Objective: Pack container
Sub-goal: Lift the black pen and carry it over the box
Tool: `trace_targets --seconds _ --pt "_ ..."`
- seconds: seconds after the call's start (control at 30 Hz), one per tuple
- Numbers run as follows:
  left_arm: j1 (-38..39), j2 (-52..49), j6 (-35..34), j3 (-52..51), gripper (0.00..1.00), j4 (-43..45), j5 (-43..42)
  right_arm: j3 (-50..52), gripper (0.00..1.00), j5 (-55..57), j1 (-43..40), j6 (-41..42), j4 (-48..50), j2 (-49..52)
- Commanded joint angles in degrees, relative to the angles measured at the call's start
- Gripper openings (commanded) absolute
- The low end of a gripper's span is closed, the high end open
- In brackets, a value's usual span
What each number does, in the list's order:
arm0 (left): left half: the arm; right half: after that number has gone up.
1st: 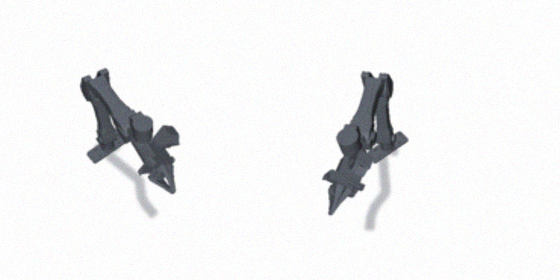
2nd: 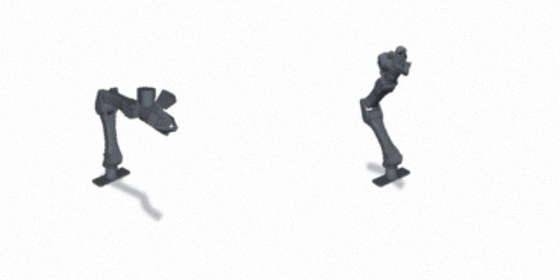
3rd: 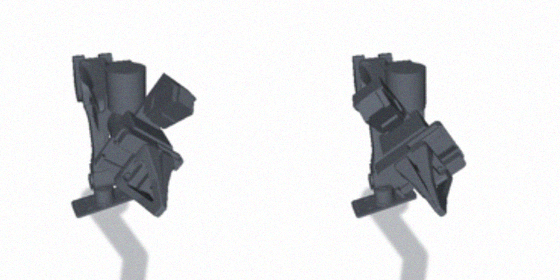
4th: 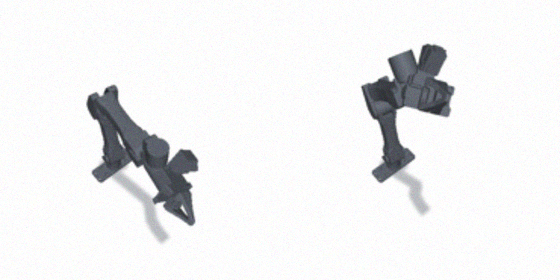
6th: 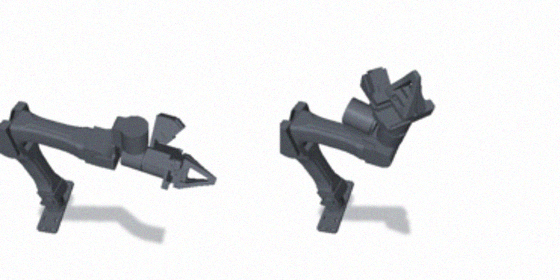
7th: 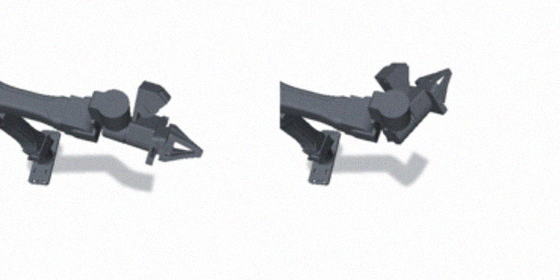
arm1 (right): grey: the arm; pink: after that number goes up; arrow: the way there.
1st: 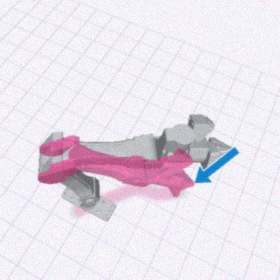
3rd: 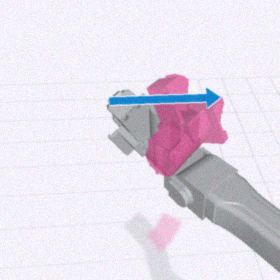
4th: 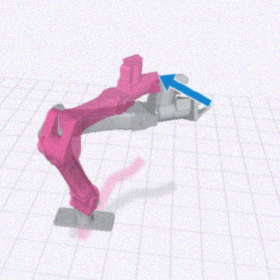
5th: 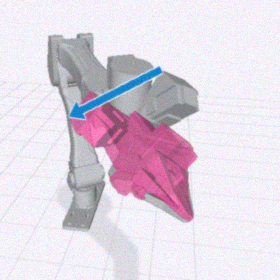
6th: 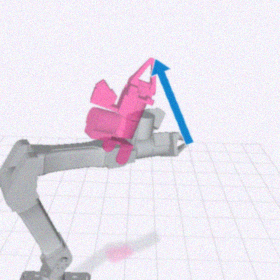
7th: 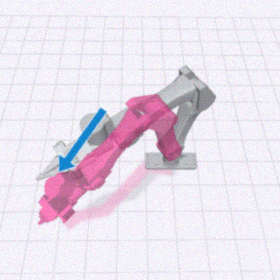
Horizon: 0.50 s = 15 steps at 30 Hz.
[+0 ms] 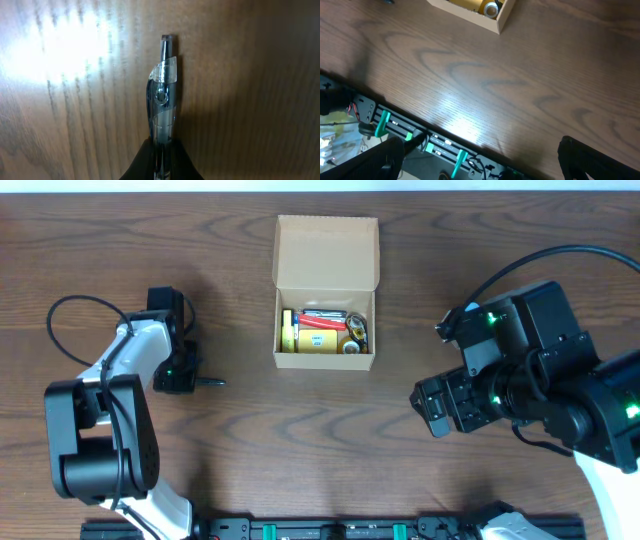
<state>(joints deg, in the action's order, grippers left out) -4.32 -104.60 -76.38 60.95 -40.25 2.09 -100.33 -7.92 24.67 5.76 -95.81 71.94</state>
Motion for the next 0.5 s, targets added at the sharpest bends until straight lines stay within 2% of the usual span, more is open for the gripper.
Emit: trace_targets --seconds 0.0,0.13,0.27,0.47 --pt "-0.17 -0.57 9.05 6.56 0.06 -0.07 1.88 -0.09 0.99 0.20 -0.31 -0.70 -0.04 0.02" --pt "0.61 -0.57 21.90 15.47 0.06 0.07 4.98 -0.09 0.99 0.20 -0.31 -0.70 -0.04 0.02" --pt "2.97 -0.57 47.56 25.70 0.06 2.91 5.81 -0.09 0.99 0.20 -0.31 -0.70 -0.04 0.02" --pt "7.87 -0.57 79.78 34.14 0.06 9.14 2.99 -0.09 0.99 0.20 -0.31 -0.70 -0.04 0.02"
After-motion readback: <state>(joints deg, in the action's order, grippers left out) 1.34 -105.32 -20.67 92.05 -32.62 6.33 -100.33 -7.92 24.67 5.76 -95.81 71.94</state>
